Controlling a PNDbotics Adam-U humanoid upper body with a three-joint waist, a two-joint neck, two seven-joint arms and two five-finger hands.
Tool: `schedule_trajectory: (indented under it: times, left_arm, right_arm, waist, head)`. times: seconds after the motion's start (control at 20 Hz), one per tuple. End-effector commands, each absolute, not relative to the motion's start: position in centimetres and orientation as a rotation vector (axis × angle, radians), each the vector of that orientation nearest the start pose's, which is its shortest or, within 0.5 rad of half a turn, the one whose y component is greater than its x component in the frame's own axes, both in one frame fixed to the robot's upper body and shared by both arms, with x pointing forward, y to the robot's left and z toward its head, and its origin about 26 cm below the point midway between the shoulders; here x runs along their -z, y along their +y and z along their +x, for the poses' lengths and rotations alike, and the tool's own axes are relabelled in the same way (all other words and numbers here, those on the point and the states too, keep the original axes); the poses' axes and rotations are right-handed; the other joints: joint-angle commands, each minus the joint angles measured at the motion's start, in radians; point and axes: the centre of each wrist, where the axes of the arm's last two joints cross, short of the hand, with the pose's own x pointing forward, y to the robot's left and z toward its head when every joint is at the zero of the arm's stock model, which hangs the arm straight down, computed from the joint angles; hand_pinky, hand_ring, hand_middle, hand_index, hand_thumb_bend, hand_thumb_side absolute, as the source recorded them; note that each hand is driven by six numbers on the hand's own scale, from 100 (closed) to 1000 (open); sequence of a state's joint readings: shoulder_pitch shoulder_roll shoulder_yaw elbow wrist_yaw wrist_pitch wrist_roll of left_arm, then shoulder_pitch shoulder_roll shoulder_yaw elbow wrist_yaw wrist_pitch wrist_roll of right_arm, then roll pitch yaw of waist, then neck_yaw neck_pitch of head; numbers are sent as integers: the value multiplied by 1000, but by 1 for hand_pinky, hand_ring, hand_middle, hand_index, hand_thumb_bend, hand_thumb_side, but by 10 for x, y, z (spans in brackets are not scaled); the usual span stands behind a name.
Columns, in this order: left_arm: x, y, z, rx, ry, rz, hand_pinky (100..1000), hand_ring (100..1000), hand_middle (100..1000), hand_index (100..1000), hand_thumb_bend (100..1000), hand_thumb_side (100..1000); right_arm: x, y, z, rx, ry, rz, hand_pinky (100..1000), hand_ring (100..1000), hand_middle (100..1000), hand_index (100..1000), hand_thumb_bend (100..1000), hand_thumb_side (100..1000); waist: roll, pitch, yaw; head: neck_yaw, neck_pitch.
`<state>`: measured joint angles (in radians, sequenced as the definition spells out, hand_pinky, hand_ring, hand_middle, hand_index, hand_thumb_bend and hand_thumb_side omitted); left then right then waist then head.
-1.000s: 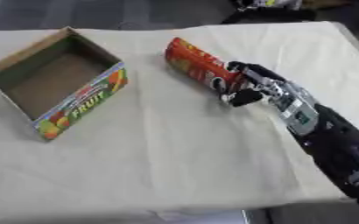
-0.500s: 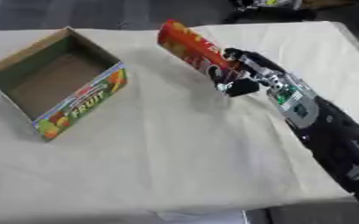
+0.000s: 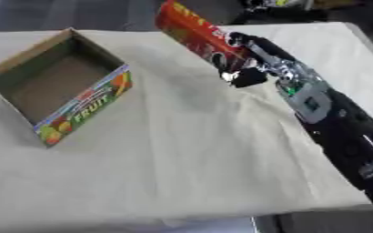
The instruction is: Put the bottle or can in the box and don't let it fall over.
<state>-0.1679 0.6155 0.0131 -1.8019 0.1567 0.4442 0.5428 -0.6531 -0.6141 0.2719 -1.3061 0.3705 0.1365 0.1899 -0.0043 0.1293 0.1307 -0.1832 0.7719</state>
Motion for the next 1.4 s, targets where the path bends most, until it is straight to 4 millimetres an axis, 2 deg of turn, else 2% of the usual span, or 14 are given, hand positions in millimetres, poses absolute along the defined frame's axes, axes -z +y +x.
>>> schedule_trajectory:
  times: [0.05, 0.25, 0.6, 0.8, 0.85, 0.9, 1.0, 1.15, 1.25, 1.4]
  left_arm:
    - [-173, 349, 302, -45, -1619, 838, 462, 866, 929, 703, 313, 668]
    - [-173, 349, 302, -42, -1622, 840, 462, 866, 929, 703, 313, 667]
    - [-174, 348, 302, -33, -1627, 840, 461, 866, 929, 702, 316, 665]
    - [-174, 347, 302, -31, -1630, 839, 461, 866, 929, 702, 315, 664]
    - [-174, 347, 302, -31, -1631, 838, 461, 866, 929, 702, 309, 664]
    - [-174, 347, 302, -30, -1631, 838, 461, 866, 929, 702, 316, 664]
    - [-174, 346, 302, -30, -1631, 835, 461, 865, 929, 702, 316, 663]
    - [-175, 345, 303, -31, -1635, 832, 461, 865, 929, 702, 316, 663]
    - [-175, 345, 303, -32, -1636, 832, 461, 865, 929, 702, 317, 663]
    - [-176, 345, 303, -32, -1638, 833, 461, 865, 928, 701, 317, 660]
  right_arm:
    - [-197, -296, 418, -1071, -1567, -711, 100, 664, 429, 361, 139, 100]
    - [-213, -271, 427, -1121, -1597, -669, 100, 664, 428, 360, 150, 100]
    - [-226, -216, 446, -1226, -1623, -594, 100, 662, 426, 357, 164, 100]
    - [-228, -179, 457, -1277, -1645, -567, 100, 659, 423, 354, 178, 100]
    - [-228, -169, 458, -1288, -1655, -564, 100, 659, 422, 353, 219, 100]
    - [-229, -160, 460, -1299, -1663, -561, 100, 659, 422, 353, 187, 100]
    - [-228, -140, 462, -1324, -1678, -553, 100, 659, 422, 353, 193, 100]
    - [-227, -112, 463, -1354, -1707, -543, 100, 658, 420, 351, 210, 100]
    - [-225, -101, 463, -1368, -1718, -546, 100, 658, 420, 351, 211, 100]
    - [-219, -69, 460, -1410, -1729, -528, 100, 658, 419, 351, 233, 100]
  waist:
    - [6, -22, 3]
    - [0, -26, 8]
    - [-7, -32, 19]
    - [-7, -33, 25]
    - [-7, -33, 26]
    - [-7, -33, 28]
    - [-7, -34, 30]
    - [-7, -34, 34]
    - [-7, -34, 36]
    - [-7, -34, 43]
  head:
    - [-2, -2]
    - [-5, -2]
    - [-11, -2]
    - [-14, -2]
    - [-15, -2]
    - [-16, -2]
    - [-19, -2]
    - [-23, -2]
    - [-24, -2]
    - [-31, -2]
